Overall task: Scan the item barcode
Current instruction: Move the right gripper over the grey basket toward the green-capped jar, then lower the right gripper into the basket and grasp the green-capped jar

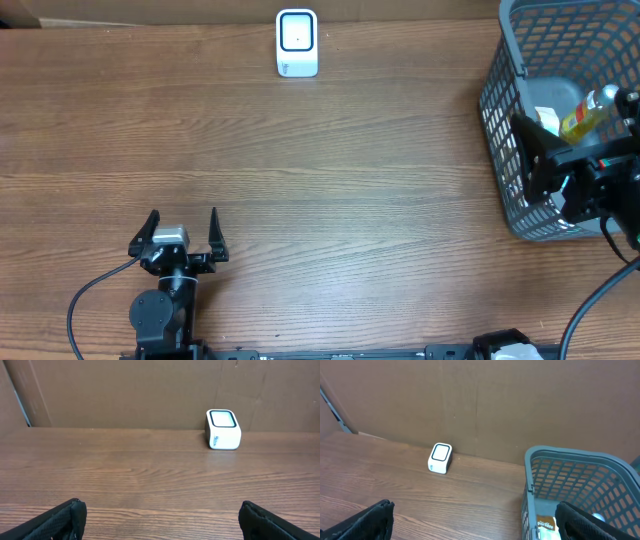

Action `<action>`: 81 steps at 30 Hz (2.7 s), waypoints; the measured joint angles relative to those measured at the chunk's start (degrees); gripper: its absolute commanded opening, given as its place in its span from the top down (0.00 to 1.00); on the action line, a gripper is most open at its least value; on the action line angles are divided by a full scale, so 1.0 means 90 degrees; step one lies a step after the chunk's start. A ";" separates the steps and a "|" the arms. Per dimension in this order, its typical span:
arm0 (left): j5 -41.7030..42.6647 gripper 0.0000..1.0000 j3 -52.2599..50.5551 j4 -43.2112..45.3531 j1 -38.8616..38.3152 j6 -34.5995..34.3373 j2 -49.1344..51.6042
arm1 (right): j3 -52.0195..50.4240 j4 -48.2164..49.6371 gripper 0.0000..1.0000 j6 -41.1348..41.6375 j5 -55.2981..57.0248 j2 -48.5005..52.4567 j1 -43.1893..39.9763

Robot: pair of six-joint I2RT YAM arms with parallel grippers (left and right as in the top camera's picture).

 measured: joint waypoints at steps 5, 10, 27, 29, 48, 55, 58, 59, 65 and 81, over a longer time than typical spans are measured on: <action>0.0000 0.01 0.0000 0.0000 0.0000 0.0000 0.0000 | 0.0007 -0.0493 0.00 0.0000 0.0214 0.0000 0.0000; 0.0000 0.00 0.0000 0.0000 0.0000 0.0000 0.0000 | 0.0017 -0.1552 0.00 0.0000 0.0338 0.0015 0.0000; -0.0002 0.00 0.0002 0.0000 0.0000 0.0000 0.0000 | 0.0017 -0.1989 0.00 0.0002 0.0112 0.0024 0.0000; 0.0000 0.01 0.0000 0.0000 0.0000 0.0000 0.0000 | 0.0017 -0.1996 0.00 0.0005 0.0039 0.0022 0.0000; 0.0000 0.00 0.0000 0.0000 0.0000 0.0000 0.0000 | 0.0032 0.0389 0.48 0.0401 -0.0571 0.0124 0.0000; -0.0002 0.00 0.0000 0.0000 0.0000 0.0000 0.0000 | 0.0083 0.0338 0.41 0.1324 0.1698 0.0998 -0.0078; 0.0000 0.00 0.0000 0.0000 0.0000 0.0000 0.0000 | 0.0080 0.0240 0.30 0.1523 0.2212 0.1695 -0.0386; -0.0002 0.01 0.0000 0.0000 0.0000 0.0000 0.0000 | 0.0080 0.0221 0.27 0.1562 0.2307 0.1902 -0.0515; -0.0002 0.00 0.0000 0.0000 0.0000 0.0000 0.0000 | 0.0066 0.0236 0.18 0.1710 0.2497 0.2931 -0.1501; 0.0000 0.00 0.0000 0.0000 0.0000 0.0000 0.0000 | 0.0068 0.0457 0.07 0.1855 0.0585 0.4362 -0.4233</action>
